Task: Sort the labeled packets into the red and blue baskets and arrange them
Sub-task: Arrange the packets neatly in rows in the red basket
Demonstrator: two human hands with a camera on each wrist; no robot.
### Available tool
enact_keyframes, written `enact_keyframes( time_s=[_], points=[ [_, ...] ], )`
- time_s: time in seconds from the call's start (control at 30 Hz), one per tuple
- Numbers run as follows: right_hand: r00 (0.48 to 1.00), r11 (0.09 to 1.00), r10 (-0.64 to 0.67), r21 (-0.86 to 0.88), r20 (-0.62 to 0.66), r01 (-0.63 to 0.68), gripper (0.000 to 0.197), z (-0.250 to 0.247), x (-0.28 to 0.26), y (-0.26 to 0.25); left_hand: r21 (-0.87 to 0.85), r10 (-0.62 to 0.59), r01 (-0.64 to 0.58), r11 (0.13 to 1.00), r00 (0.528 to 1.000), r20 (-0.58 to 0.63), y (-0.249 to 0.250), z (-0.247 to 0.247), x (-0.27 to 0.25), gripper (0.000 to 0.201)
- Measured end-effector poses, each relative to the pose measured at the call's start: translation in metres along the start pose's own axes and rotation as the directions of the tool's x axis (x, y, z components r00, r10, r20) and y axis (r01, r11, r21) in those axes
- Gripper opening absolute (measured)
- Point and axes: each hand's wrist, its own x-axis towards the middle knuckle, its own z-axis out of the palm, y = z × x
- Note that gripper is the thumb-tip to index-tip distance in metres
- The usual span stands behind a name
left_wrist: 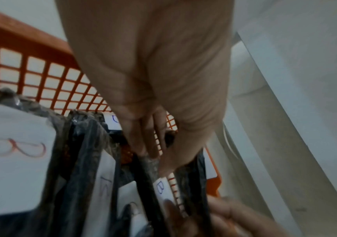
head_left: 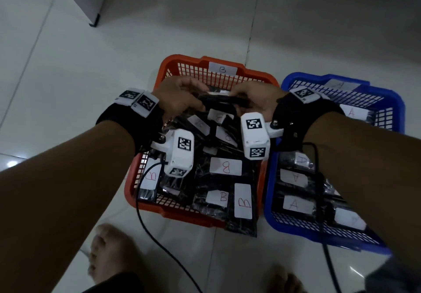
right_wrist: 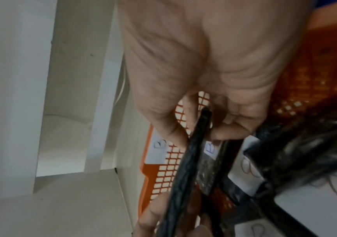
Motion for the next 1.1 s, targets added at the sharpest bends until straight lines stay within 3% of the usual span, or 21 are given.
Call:
enact_keyframes(
  time_s=[0.07,0.1,0.17,0.2,0.27,0.3,0.4,0.5,0.57,0.67,0.83,0.93,1.0,1.1],
  points=[
    [0.991,0.991,-0.125,0.034,-0.051,0.127,0.017,-0.001,0.0,-0.003,0.194,0.142,-0.106,0.975,0.973,-0.184,-0.003,-0.004,0.003,0.031],
    [0.973,0.977,-0.214,0.002,-0.089,0.215,0.021,-0.001,0.0,-0.004,0.292,0.225,-0.141,0.946,0.934,-0.277,-0.005,-0.006,0.004,0.027],
    [0.889,0.893,-0.425,-0.239,-0.169,0.381,0.022,-0.002,0.001,-0.004,0.458,0.346,-0.129,0.879,0.835,-0.428,-0.009,-0.011,0.004,0.024],
    [0.835,0.801,-0.522,-0.438,-0.175,0.408,0.022,-0.005,0.001,-0.005,0.521,0.39,-0.104,0.847,0.788,-0.476,-0.013,-0.015,0.005,0.026],
    [0.762,0.53,-0.638,-0.783,-0.115,0.325,0.027,-0.011,0.001,-0.004,0.563,0.418,-0.052,0.825,0.727,-0.545,-0.021,-0.02,0.006,0.037],
    [0.748,0.4,-0.659,-0.877,-0.072,0.268,0.03,-0.013,0.002,-0.003,0.53,0.376,-0.023,0.848,0.732,-0.569,-0.024,-0.022,0.007,0.046],
    [0.715,0.115,-0.694,-0.967,0.085,0.227,0.039,-0.014,0.003,0.007,0.418,0.137,0.116,0.901,0.839,-0.527,-0.031,-0.02,0.007,0.054],
    [0.626,-0.088,-0.761,-0.983,0.172,0.163,0.046,-0.009,0.003,0.018,0.51,0.127,0.171,0.843,0.858,-0.498,-0.037,-0.02,0.005,0.037],
    [0.622,-0.19,-0.744,-0.97,0.244,0.152,0.049,-0.005,0.005,0.022,0.509,0.127,0.168,0.844,0.86,-0.495,-0.038,-0.02,0.006,0.035],
    [0.683,-0.205,-0.663,-0.951,0.308,0.23,0.041,-0.001,0.012,0.021,0.511,0.133,0.161,0.844,0.861,-0.491,-0.04,-0.018,0.005,0.036],
    [0.763,-0.048,-0.583,-0.95,0.278,0.309,0.042,-0.002,0.015,0.012,0.491,0.136,0.145,0.859,0.859,-0.493,-0.047,-0.016,0.006,0.035],
    [0.8,-0.183,-0.523,-0.955,0.295,0.232,0.044,0.0,0.017,0.006,0.475,0.137,0.133,0.87,0.859,-0.493,-0.049,-0.016,0.007,0.034],
    [0.745,-0.272,-0.599,-0.949,0.296,0.159,0.042,0.0,0.016,0.004,0.473,0.141,0.128,0.872,0.859,-0.492,-0.05,-0.016,0.008,0.034],
    [0.623,-0.291,-0.708,-0.941,0.333,0.172,0.04,0.001,0.013,0.012,0.473,0.143,0.126,0.872,0.858,-0.494,-0.051,-0.015,0.008,0.034]
  ],
)
